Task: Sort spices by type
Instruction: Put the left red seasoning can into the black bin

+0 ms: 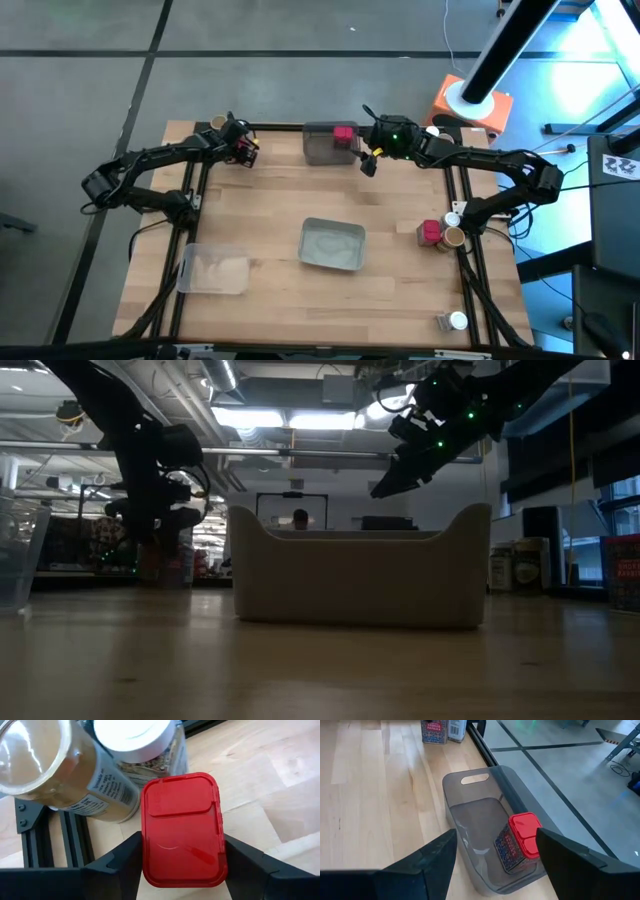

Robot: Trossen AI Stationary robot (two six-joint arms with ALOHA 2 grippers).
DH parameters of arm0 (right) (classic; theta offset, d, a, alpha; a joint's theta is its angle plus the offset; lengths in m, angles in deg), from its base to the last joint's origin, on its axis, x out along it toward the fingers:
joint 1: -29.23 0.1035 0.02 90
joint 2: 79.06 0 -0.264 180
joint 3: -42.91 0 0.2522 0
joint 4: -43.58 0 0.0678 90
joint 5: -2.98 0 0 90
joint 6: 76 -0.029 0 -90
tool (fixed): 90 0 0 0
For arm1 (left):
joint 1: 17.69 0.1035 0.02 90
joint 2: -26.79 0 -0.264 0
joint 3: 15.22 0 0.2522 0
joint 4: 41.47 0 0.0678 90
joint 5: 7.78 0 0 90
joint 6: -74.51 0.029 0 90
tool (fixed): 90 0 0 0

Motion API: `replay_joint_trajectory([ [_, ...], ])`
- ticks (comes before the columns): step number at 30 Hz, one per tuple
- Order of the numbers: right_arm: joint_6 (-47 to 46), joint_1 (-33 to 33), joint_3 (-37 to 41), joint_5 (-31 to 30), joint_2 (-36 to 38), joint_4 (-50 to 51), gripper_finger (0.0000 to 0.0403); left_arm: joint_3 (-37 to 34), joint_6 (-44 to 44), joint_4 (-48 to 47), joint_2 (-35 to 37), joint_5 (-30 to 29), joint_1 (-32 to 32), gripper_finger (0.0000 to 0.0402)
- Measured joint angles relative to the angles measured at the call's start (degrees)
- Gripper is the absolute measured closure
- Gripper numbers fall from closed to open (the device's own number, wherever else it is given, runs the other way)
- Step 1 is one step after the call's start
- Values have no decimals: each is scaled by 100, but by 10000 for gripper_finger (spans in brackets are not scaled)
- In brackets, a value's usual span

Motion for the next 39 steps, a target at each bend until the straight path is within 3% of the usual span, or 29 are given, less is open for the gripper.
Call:
replay_joint_trajectory([
  [8,161,0,0,-447,4,175,134,4,296,-4,32,197,-6,196],
  [13,161,0,0,-512,7,187,134,75,392,-152,215,624,-93,194],
  [17,161,0,0,-512,7,170,134,377,390,-207,343,984,-214,198],
  [30,166,-4,0,-514,7,163,134,1520,1356,-175,342,1118,-981,193],
  [35,261,-4,0,-462,7,163,134,1767,1881,240,344,1125,-1140,193],
  [39,264,-4,0,-453,7,138,134,1781,2241,827,311,1534,-1167,193],
])
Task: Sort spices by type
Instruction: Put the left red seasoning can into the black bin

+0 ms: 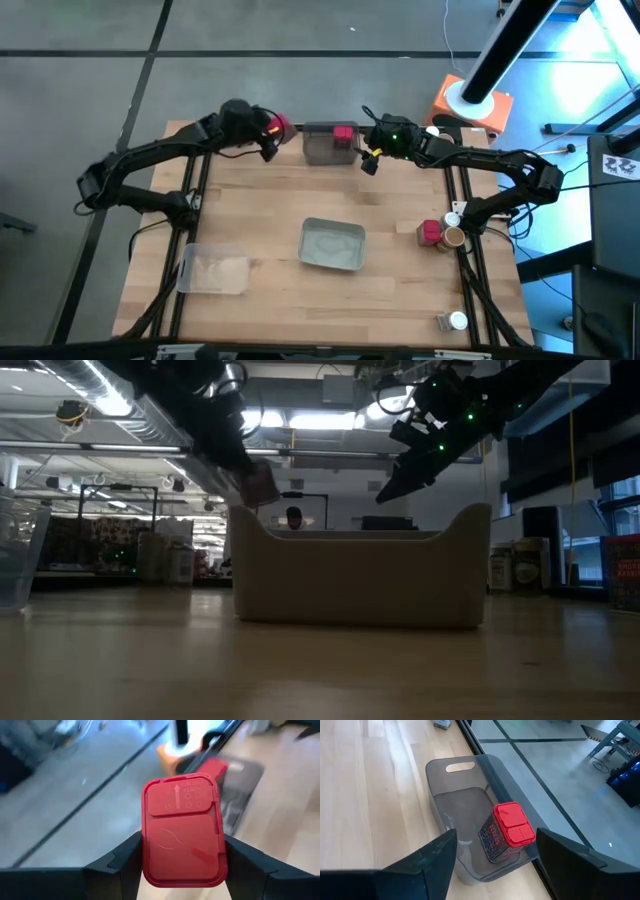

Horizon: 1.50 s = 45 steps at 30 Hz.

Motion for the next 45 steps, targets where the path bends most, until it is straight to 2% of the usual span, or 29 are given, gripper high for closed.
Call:
replay_joint_trajectory([
  [6,-2,0,0,0,2,-25,134,0,580,978,-249,290,-2,192],
  [13,-7,0,0,0,2,-39,134,14,857,1834,-833,668,0,192],
  [16,-10,0,0,1,2,-48,134,323,843,1729,-1209,707,-2,192],
  [20,-12,0,0,2,2,-70,134,1076,756,1180,-1781,704,2,192],
  [28,-15,0,0,1,2,-69,134,2094,1458,291,-2857,711,2,192],
  [36,-15,0,0,2,2,-67,134,2236,2397,338,-3523,771,20,192],
  [45,-109,0,0,1,2,-70,134,2236,2713,358,-3969,764,20,192],
])
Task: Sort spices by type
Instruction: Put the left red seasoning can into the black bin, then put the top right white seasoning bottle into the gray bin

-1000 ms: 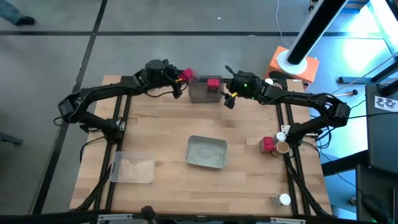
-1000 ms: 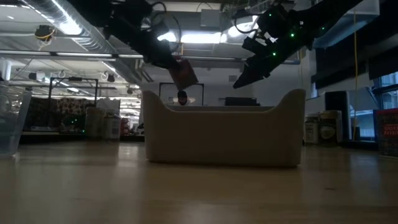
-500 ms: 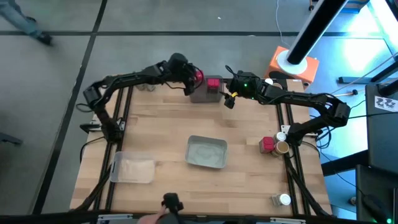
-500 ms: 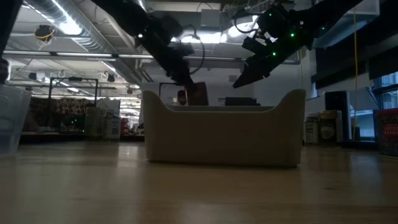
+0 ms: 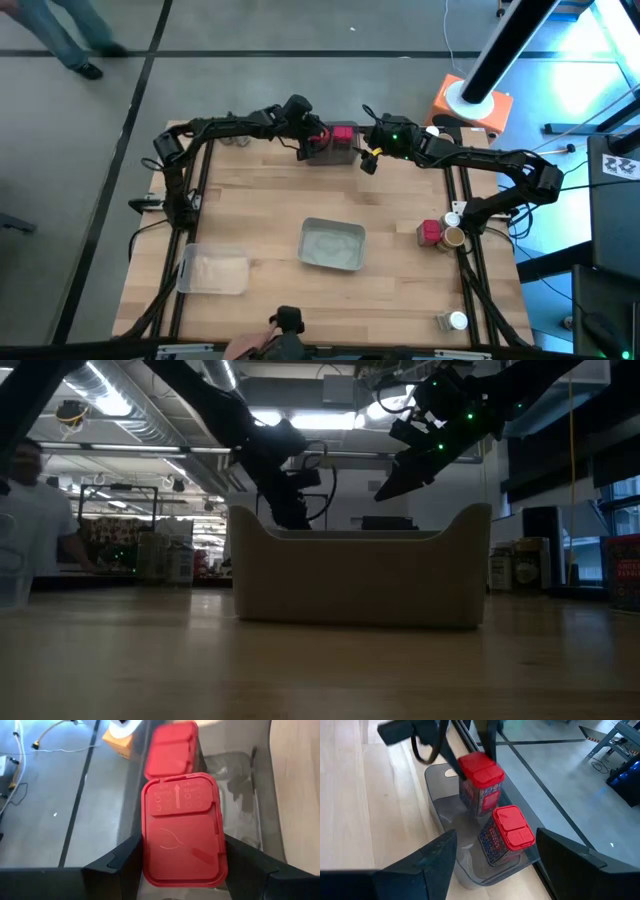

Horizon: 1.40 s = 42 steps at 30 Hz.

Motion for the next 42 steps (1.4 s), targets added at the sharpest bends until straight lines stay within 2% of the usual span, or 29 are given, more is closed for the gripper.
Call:
replay_joint_trajectory([
  [10,-11,0,0,0,0,-10,134,0,17,23,-334,-33,0,189],
  [24,-15,2,0,1,0,-29,134,65,-202,-232,-198,-61,-75,133],
  [29,71,2,-2,-33,0,-48,134,276,-455,-676,215,-58,-111,133],
  [37,107,2,-7,-122,-2,-71,134,279,-834,-1166,1339,-37,-158,135],
  [42,96,2,-7,-327,-2,-82,134,-256,-1050,-1190,2038,-46,-151,135],
])
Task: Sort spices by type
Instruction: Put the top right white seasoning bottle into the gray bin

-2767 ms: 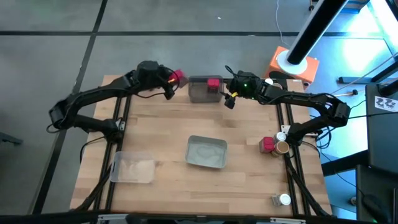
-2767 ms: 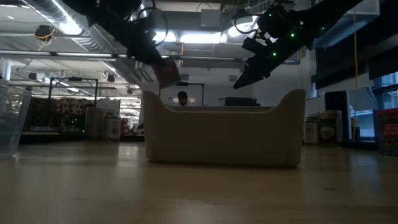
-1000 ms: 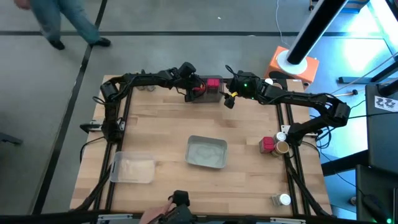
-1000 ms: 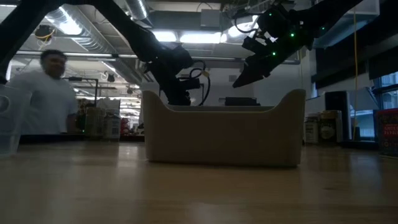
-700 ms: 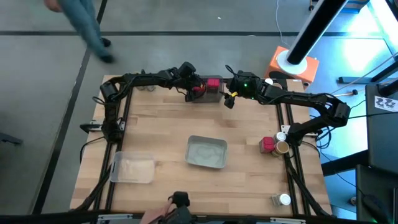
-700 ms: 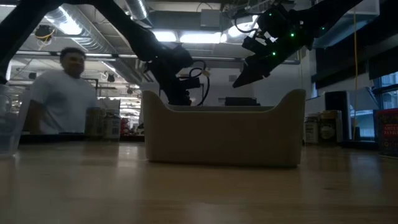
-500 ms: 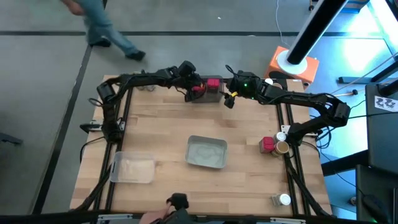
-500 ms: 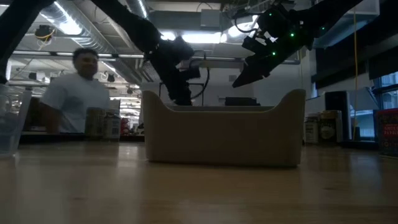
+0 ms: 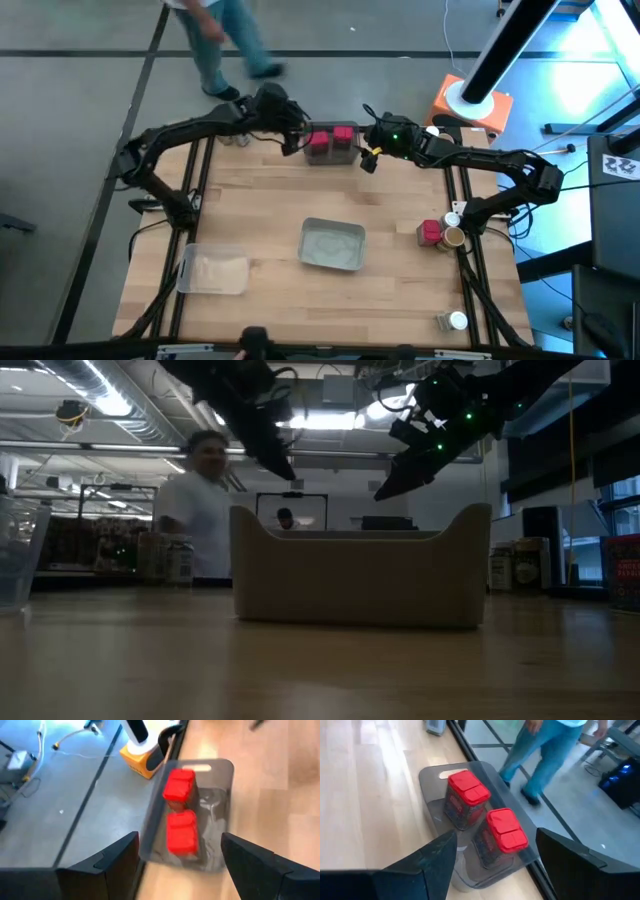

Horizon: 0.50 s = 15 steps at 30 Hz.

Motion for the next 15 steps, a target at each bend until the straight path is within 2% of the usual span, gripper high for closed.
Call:
replay_joint_trajectory([
  [7,-94,-4,-40,-946,359,418,134,-1493,-512,786,1004,-1,-20,135],
  [12,-317,-103,-550,-1731,626,1726,134,-2457,-802,1458,1489,-2,-48,135],
  [15,-598,-322,-905,-1894,635,2687,134,-2856,-886,1912,1571,-2,-58,135],
])
